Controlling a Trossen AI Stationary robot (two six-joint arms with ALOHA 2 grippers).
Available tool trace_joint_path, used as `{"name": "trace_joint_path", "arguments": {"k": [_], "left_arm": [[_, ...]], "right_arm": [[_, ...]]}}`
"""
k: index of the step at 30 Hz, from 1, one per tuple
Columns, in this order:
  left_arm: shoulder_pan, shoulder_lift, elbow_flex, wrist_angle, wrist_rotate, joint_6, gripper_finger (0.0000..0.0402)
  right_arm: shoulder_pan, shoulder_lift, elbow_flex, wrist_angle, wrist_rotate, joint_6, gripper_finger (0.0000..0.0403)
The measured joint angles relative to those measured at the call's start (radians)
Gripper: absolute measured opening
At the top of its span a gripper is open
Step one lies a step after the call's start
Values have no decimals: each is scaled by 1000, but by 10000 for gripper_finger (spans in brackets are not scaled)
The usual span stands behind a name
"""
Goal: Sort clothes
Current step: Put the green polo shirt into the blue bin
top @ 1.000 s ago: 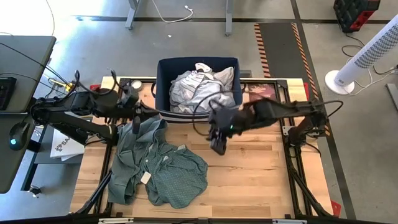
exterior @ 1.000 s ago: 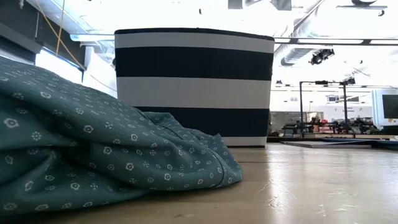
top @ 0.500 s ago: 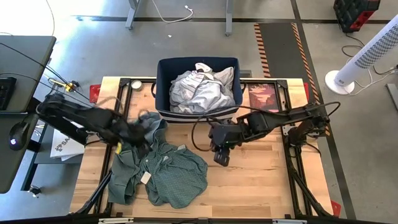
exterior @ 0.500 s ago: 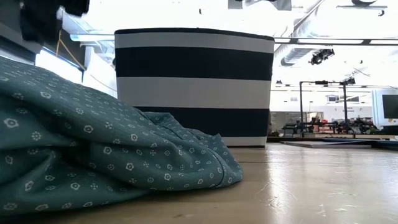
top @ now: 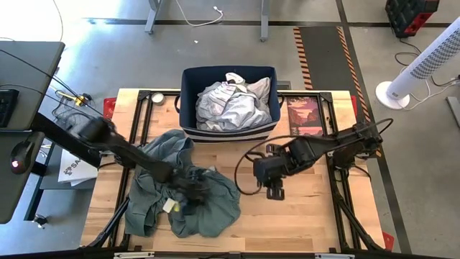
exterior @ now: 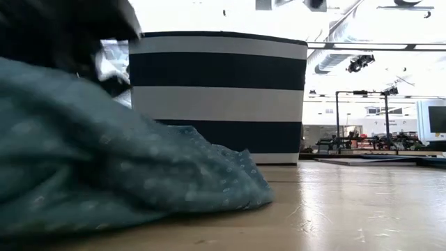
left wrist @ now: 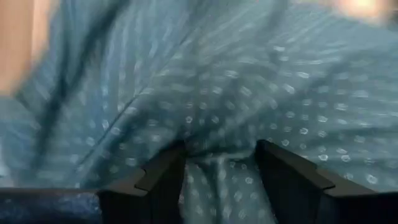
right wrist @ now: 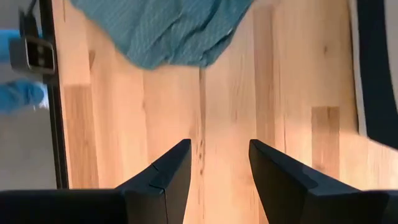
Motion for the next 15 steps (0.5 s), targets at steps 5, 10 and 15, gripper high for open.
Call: {"name": "trace_joint_path", "arguments": {"k": [5, 10, 15], "left_arm": [[45, 226, 120, -41, 42, -42, 190], [77, 296, 255, -146, 136, -16, 43], [97, 202, 421, -340, 21, -46, 13]], "right_arm": [[67, 0, 0, -21, 2, 43, 158], [132, 0, 0, -66, 4, 149, 158], [216, -24, 0, -137, 86, 318, 158]]}}
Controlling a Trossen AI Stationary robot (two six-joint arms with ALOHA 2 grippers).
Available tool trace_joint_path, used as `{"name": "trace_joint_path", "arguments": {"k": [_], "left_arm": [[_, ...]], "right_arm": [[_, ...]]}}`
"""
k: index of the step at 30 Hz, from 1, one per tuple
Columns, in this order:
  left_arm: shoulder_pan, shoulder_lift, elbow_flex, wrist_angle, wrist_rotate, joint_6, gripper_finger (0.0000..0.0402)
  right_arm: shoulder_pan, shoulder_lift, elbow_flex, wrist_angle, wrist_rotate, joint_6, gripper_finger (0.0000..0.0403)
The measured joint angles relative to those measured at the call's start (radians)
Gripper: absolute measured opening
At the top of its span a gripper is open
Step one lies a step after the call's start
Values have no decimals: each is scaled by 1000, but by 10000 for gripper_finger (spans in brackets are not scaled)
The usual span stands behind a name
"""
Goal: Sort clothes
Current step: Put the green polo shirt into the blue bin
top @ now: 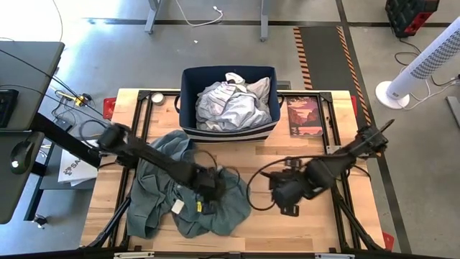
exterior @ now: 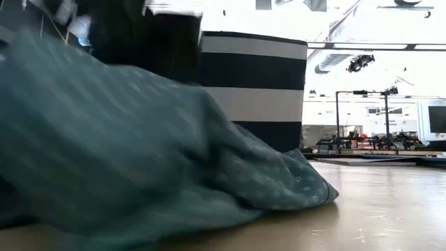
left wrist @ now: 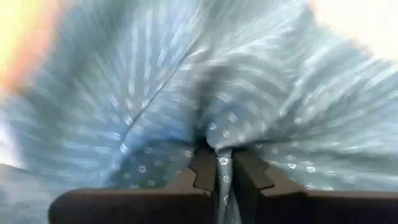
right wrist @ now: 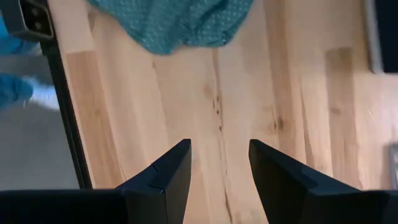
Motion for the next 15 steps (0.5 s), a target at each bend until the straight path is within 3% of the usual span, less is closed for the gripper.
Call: {"name": "trace_joint_path", "arguments": {"k": [5, 8, 12, 15], "left_arm": [[1, -190, 230, -178, -205, 38, 10], [7, -287, 361, -183, -341, 63, 10], [66, -385, 518, 47, -478, 250, 10], [156, -400, 593, 281, -449, 476, 10]], "right_arm": [[101, -67, 0, -46, 195, 215, 158], [146, -107, 0, -75, 325, 338, 158], [176, -152, 0, -100, 452, 480, 158], [179, -173, 0, -101, 518, 523, 158]]}}
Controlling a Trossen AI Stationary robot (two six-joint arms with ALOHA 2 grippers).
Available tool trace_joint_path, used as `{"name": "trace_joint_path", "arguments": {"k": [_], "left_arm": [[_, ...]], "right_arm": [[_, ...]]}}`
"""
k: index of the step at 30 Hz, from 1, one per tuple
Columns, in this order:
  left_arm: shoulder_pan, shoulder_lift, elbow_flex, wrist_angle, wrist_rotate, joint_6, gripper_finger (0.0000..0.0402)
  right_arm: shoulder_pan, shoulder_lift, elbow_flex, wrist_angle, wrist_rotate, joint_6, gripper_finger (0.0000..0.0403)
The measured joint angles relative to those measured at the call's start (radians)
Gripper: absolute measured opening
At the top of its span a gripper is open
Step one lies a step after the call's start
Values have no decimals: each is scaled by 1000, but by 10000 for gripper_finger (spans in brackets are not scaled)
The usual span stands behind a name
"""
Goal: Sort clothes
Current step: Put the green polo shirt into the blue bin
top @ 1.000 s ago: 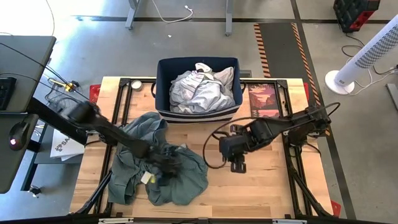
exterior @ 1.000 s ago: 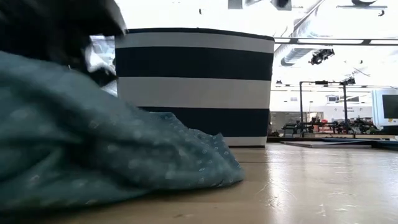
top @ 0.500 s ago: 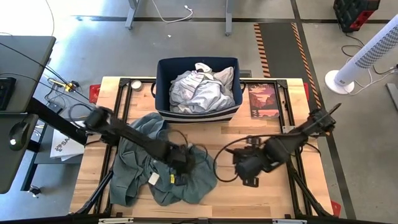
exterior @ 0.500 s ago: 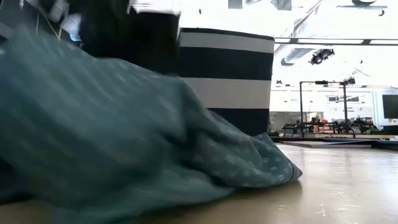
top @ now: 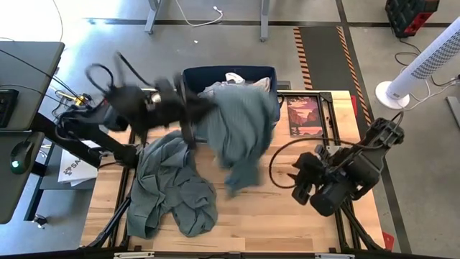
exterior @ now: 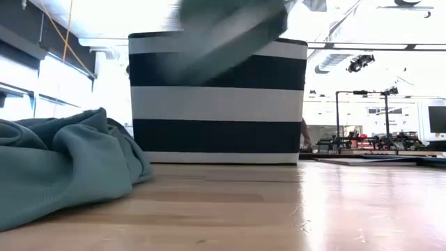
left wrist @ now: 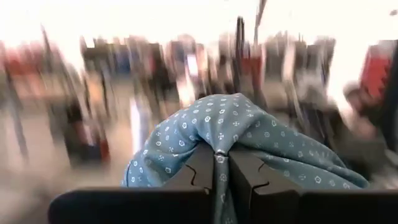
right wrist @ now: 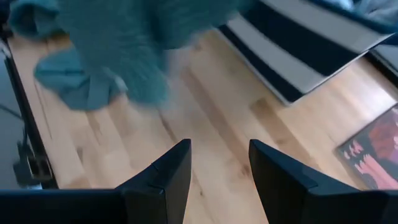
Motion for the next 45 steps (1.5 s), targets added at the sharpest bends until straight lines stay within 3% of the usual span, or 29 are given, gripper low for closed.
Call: {"name": "trace_joint_path", "arguments": {"k": [4, 7, 14, 16, 19, 24, 28, 31, 38, 41, 45], "left_arm": [[159, 13, 79, 194, 133, 208, 10], [276, 20, 123, 208, 191, 270, 10], [476, 25, 132, -17, 293, 247, 10], [515, 29, 121, -108, 275, 247, 11], [576, 53, 72, -210, 222, 257, 11], [674, 128, -44, -278, 320, 242, 13], [736, 212, -139, -283, 331, 200, 16], [777, 298, -160, -339, 393, 165, 33], [836, 353, -157, -469, 663, 88, 160], [849, 298, -157, -472, 743, 44, 210], [850, 191, -123, -489, 750, -9, 236]], "right_arm": [[-7, -13, 0, 1, 29, 5, 158], [-15, -13, 0, 1, 29, 31, 158], [-16, -13, 0, 1, 40, 150, 158], [-16, -13, 0, 1, 47, 190, 158], [-16, -13, 0, 1, 87, 254, 158], [-43, -13, 0, 4, 186, 347, 158], [-100, -13, 0, 61, 215, 366, 158], [-167, -11, 18, 195, 202, 261, 158], [-467, -12, 75, 679, -65, -276, 158], [-623, -10, 75, 764, -231, -352, 158], [-815, 40, 76, 795, -518, -508, 158]]}}
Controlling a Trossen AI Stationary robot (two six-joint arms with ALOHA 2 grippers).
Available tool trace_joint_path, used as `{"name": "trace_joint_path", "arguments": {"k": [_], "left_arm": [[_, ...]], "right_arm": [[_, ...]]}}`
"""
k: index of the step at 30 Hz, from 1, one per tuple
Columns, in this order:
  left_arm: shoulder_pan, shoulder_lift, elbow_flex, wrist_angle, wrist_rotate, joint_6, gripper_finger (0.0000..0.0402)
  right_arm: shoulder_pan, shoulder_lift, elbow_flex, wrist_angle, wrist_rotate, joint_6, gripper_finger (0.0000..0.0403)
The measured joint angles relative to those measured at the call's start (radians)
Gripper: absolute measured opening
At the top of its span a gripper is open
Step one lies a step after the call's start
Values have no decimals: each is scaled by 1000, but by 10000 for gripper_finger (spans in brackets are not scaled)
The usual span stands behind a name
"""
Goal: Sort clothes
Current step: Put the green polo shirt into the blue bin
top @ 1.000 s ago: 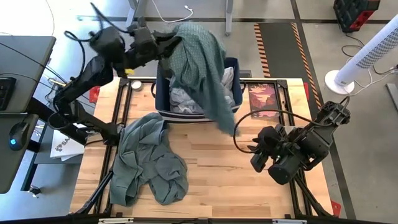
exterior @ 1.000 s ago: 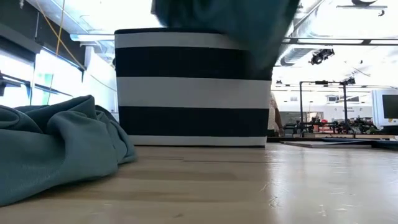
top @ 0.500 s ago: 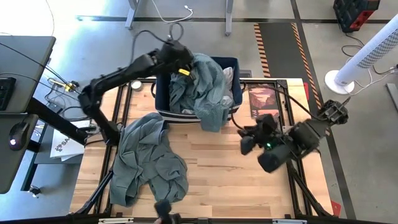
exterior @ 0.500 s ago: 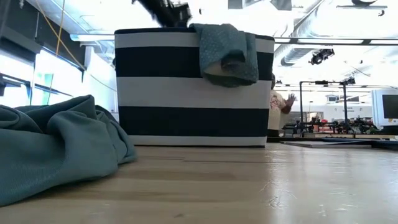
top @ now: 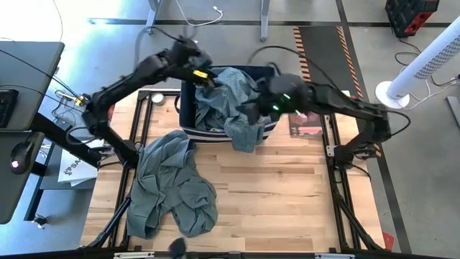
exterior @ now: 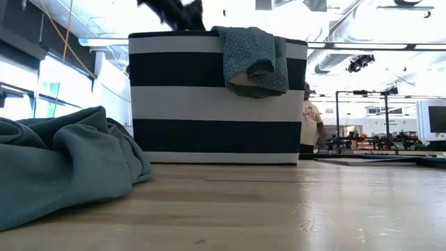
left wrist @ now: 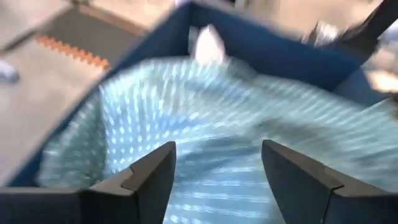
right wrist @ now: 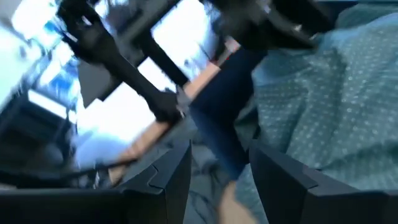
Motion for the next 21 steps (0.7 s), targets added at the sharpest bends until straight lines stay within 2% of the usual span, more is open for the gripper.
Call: {"name": "trace_joint_path", "arguments": {"k": [4, 10, 13, 18, 21], "left_arm": [[-13, -130, 23, 17, -18, -73, 237], [-37, -294, 22, -32, -134, -171, 238], [-54, -349, 22, -63, -225, -194, 238], [-75, -378, 22, -98, -414, -298, 238], [-84, -381, 21, -113, -470, -359, 238]], "right_arm": [[-160, 100, -1, 13, -260, -150, 158], [-357, 288, -1, -45, -404, -370, 158], [-427, 382, -2, -107, -391, -464, 158], [-492, 543, 1, -212, -228, -611, 158], [-504, 612, 4, -226, -197, -673, 158]]}}
